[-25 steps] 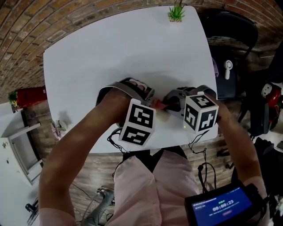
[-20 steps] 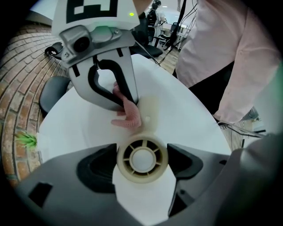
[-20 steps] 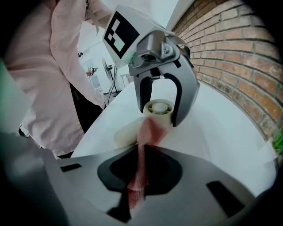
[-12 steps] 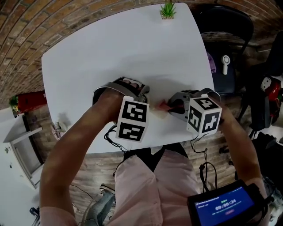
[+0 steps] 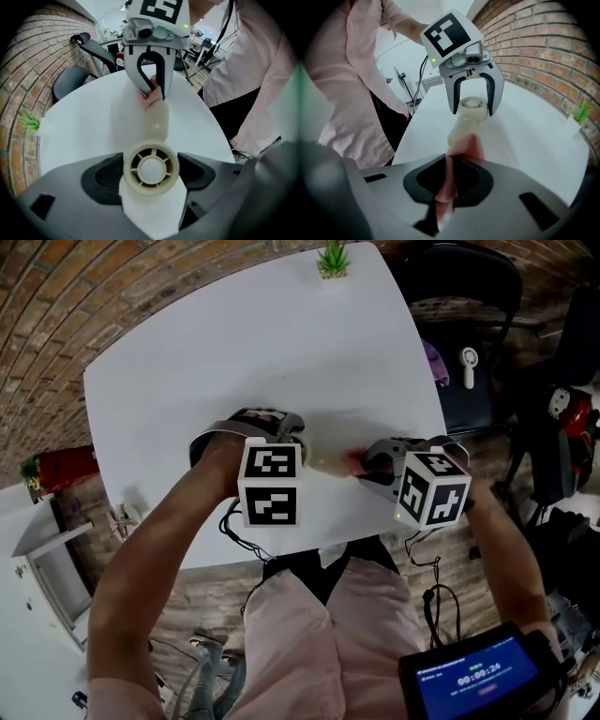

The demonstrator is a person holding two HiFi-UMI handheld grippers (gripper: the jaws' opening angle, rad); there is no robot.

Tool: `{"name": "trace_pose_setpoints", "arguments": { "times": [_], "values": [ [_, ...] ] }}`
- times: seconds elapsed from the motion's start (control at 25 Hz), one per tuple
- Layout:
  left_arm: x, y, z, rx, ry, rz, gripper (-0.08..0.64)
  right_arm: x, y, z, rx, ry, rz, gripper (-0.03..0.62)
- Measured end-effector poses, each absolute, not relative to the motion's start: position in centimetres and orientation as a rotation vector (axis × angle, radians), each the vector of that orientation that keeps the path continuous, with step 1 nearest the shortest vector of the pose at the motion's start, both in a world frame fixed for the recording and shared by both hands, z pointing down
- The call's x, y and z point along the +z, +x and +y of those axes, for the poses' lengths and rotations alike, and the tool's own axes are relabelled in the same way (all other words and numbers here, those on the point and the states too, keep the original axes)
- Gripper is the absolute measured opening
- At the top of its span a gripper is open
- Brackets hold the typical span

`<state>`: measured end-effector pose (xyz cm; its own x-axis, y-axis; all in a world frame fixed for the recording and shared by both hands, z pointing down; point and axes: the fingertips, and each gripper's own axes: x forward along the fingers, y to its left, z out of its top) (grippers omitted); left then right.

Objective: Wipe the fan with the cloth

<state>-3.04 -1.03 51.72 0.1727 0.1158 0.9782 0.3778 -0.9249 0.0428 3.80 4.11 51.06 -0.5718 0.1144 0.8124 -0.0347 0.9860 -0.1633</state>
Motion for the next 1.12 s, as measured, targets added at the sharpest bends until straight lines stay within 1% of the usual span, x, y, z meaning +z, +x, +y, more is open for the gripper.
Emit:
{"name": "trace_pose_setpoints", "arguments": {
  "times": [0.44,0.64,0.76,0.88,0.92,1.0,1.04,1.08,1.12],
  "values": [
    [51.7,-1.4,-1.5,-1.884,-2.420,-0.208,0.365,50.5,1.3,8.1,0.363,0.013,-2.266,0.029],
    [51.1,-3.2,0.1,-1.854,-2.563,-0.069,0.367,48.2,1.1,9.6,0.544,0.156,-2.365,0.031],
    [48.3,-3.9,-1.5,-1.706,-2.727,0.201,0.367,46.4,2.1,7.9,0.599,0.314,-2.437,0.032],
    [42.5,-4.1,-3.6,-1.369,-2.910,0.607,0.358,43.6,2.8,5.3,0.603,0.486,-2.502,0.034],
    [40.2,-4.4,-4.4,-1.233,-2.938,0.770,0.326,42.3,2.9,4.4,0.595,0.546,-2.524,0.034],
    [35.5,-5.5,-5.9,-0.956,-2.922,1.119,0.188,39.2,2.9,2.2,0.569,0.680,-2.574,0.034],
    [33.1,-6.3,-6.4,-0.819,-2.886,1.280,0.067,37.4,2.8,1.0,0.548,0.755,-2.600,0.034],
    [30.8,-7.1,-6.8,-0.677,-2.843,1.419,0.012,35.4,2.6,-0.2,0.517,0.835,-2.624,0.035],
    [28.5,-8.0,-7.1,-0.532,-2.792,1.537,0.012,33.4,2.4,-1.5,0.476,0.921,-2.643,0.035]
  ]
}}
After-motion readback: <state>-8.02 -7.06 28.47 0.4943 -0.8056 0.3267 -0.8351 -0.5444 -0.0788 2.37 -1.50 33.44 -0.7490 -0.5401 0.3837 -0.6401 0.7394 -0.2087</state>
